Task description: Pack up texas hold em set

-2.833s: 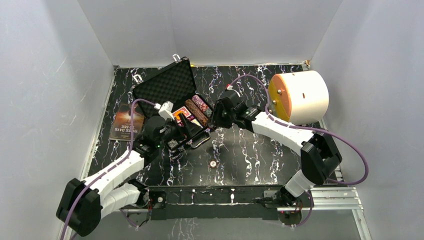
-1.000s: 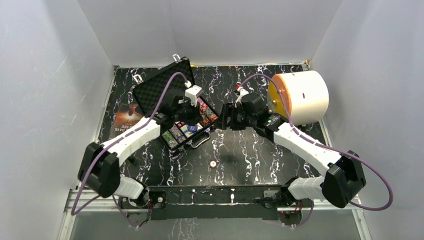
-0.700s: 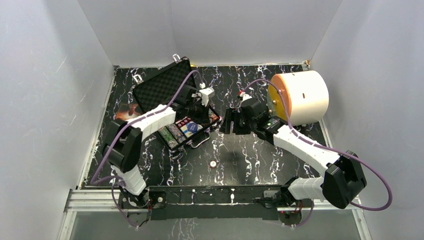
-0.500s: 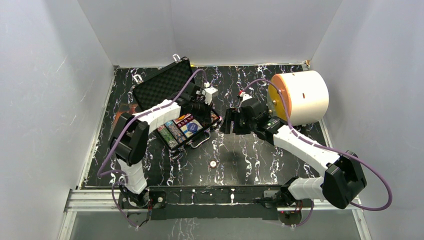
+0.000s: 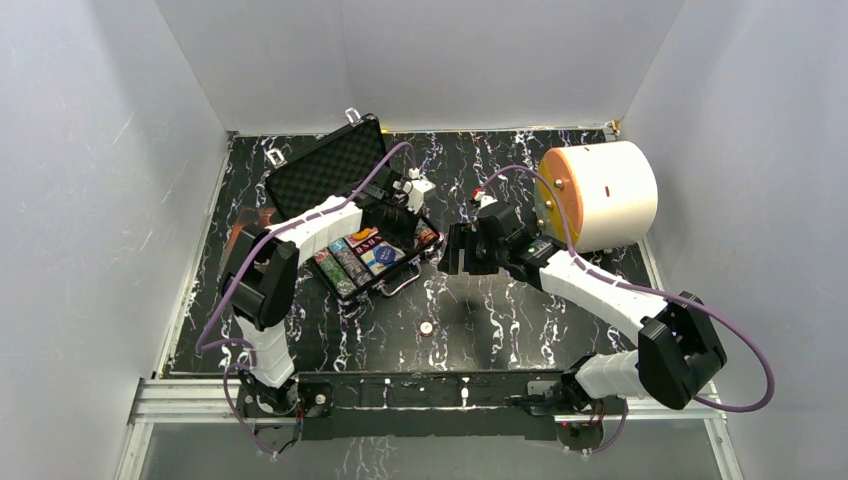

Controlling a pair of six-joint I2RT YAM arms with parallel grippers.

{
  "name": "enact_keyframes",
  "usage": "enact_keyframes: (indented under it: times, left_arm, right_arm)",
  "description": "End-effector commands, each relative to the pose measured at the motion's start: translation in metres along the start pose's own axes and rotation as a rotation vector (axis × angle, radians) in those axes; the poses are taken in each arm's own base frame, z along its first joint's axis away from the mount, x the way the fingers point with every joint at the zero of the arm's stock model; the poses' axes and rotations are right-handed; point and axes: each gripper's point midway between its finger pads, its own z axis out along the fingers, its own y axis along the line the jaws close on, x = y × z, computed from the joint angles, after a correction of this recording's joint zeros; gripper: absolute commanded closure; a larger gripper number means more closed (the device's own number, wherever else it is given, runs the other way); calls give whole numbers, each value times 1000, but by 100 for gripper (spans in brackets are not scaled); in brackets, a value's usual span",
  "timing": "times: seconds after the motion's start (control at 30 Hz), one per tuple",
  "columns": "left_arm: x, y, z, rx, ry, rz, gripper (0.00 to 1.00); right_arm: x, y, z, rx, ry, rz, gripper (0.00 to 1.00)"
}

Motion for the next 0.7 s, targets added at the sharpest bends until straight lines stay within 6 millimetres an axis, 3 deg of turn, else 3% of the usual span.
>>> enact_keyframes:
  times: [0.0, 0.13, 0.23, 0.43, 0.67]
  left_arm:
    - [-1, 7, -4, -36, 29, 25, 100]
    - [-1, 13, -6, -73, 36, 35, 87]
    - [-3, 8, -5, -52, 32, 37, 85]
    - [-13, 4, -11, -49, 4, 33, 70]
    - [-39, -8, -29, -23, -99, 24, 73]
  right_arm:
    - [-14, 14, 1, -56, -44, -11, 23]
    - [-12, 13, 3, -56, -33, -7, 23]
    - [-11, 13, 4, -55, -29, -4, 23]
    - [-11, 13, 4, -53, -26, -4, 23]
    - [-11, 10, 3, -44, -35, -3, 23]
